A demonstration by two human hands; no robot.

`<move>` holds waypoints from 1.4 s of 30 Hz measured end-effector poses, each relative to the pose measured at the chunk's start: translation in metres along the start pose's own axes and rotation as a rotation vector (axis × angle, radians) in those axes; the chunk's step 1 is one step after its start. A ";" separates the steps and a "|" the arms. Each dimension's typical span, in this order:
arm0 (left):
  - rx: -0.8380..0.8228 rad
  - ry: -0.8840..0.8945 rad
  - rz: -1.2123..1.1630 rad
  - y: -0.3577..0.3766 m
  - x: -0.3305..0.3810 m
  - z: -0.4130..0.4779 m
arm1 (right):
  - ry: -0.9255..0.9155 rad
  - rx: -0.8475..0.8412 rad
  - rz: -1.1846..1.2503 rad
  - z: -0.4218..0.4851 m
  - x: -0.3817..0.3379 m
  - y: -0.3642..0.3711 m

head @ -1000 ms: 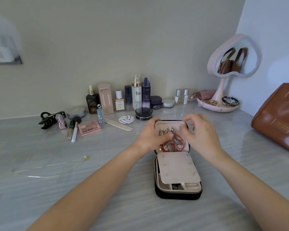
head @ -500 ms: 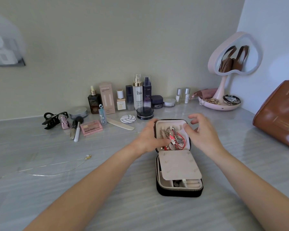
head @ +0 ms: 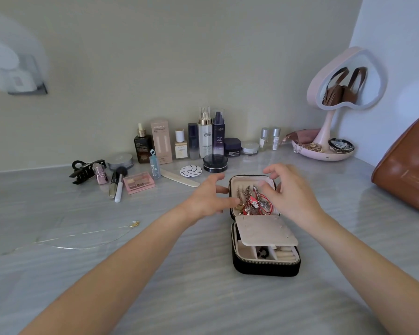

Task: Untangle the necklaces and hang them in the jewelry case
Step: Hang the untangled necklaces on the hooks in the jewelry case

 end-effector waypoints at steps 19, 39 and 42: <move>0.011 0.011 -0.006 0.018 -0.002 -0.001 | -0.047 -0.093 -0.180 -0.021 -0.017 0.001; 0.045 0.087 -0.075 0.020 -0.004 0.004 | 0.094 -0.162 -0.207 -0.021 -0.014 0.010; 0.001 0.081 -0.062 0.021 -0.006 0.005 | 0.105 -0.165 -0.218 -0.018 -0.010 0.006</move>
Point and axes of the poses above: each hand's wrist, its own z-axis towards the middle knuckle, its own y-axis out of the palm, x = y × z, the point moved 4 cm from there along z, towards the middle knuckle, and after that the axes turned 10 degrees about z, right-handed, at the moved point
